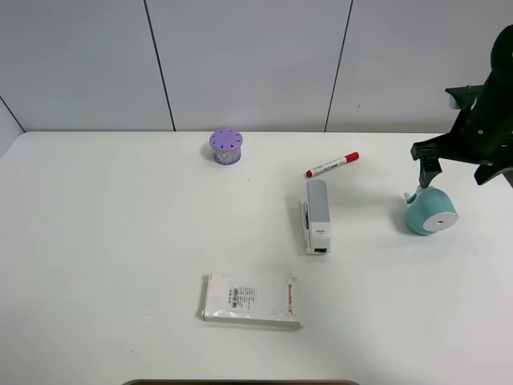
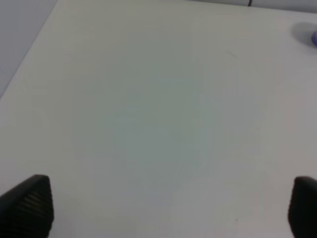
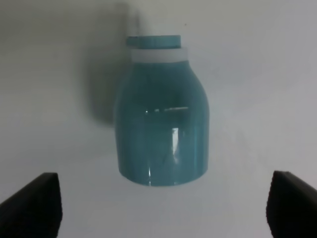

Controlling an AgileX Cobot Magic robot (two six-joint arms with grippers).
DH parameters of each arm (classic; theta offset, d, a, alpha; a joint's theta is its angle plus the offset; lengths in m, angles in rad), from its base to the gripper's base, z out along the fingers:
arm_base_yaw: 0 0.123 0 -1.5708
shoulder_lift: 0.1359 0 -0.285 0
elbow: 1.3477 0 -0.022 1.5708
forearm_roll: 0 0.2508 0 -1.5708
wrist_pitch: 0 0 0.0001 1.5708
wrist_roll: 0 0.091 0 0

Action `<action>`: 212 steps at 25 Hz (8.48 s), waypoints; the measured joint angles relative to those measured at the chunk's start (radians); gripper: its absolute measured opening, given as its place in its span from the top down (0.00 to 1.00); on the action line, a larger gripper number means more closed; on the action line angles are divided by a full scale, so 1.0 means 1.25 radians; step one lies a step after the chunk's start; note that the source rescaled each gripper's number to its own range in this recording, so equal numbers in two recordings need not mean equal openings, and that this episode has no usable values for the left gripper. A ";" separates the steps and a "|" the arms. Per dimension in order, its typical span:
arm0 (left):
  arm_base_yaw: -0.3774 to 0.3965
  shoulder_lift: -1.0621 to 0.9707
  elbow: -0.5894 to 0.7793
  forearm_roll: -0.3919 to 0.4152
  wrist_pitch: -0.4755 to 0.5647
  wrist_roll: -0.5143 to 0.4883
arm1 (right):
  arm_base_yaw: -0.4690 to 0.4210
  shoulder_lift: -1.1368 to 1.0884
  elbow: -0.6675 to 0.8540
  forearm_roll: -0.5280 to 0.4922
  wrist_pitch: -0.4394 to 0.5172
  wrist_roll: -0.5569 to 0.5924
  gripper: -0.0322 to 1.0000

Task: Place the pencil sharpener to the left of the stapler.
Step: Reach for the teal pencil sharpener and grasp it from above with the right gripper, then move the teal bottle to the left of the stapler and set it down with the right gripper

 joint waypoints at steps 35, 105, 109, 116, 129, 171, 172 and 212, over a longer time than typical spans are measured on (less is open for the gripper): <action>0.000 0.000 0.000 0.000 0.000 0.000 | 0.000 0.140 0.000 -0.020 -0.043 -0.003 0.00; 0.000 0.000 0.000 0.000 0.000 0.000 | -0.065 0.234 -0.001 0.125 -0.102 -0.098 0.49; 0.000 0.000 0.000 0.000 0.000 0.000 | -0.065 0.234 -0.001 0.124 -0.102 -0.097 0.80; 0.000 0.000 0.000 0.000 0.000 0.000 | -0.065 0.234 -0.001 0.124 -0.101 -0.097 0.96; 0.000 0.000 0.000 0.000 0.000 0.000 | -0.065 0.234 -0.001 0.119 -0.099 -0.096 0.96; 0.000 0.000 0.000 0.000 0.000 0.000 | 0.063 -0.038 -0.001 0.296 -0.037 -0.149 0.97; 0.000 0.000 0.000 0.000 0.000 0.000 | 0.063 -0.038 -0.001 0.296 -0.037 -0.149 0.97; 0.000 0.000 0.000 0.000 0.000 0.000 | 0.505 0.233 -0.267 0.271 -0.028 -0.094 0.97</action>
